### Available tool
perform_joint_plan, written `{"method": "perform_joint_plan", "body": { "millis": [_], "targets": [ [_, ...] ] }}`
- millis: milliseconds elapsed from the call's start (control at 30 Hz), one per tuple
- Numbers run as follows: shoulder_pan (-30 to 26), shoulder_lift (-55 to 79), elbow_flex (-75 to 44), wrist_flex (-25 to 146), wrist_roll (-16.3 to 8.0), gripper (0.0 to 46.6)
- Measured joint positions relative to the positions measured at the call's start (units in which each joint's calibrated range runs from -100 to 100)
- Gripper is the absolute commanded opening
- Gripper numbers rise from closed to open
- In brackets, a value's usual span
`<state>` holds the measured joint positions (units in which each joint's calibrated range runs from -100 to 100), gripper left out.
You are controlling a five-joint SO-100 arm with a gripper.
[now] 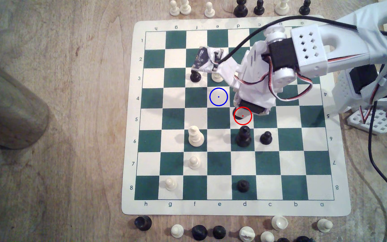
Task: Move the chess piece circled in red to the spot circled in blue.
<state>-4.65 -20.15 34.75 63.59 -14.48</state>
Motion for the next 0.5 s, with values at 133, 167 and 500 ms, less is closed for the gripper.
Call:
{"method": "perform_joint_plan", "body": {
  "millis": [133, 167, 500],
  "targets": [
    [1.33, 0.0, -2.44, 0.8, 0.39, 0.3],
    [2.36, 0.59, -4.07, 0.8, 0.78, 0.3],
    [4.94, 6.87, -6.15, -2.55, 2.88, 0.3]
  ]
}}
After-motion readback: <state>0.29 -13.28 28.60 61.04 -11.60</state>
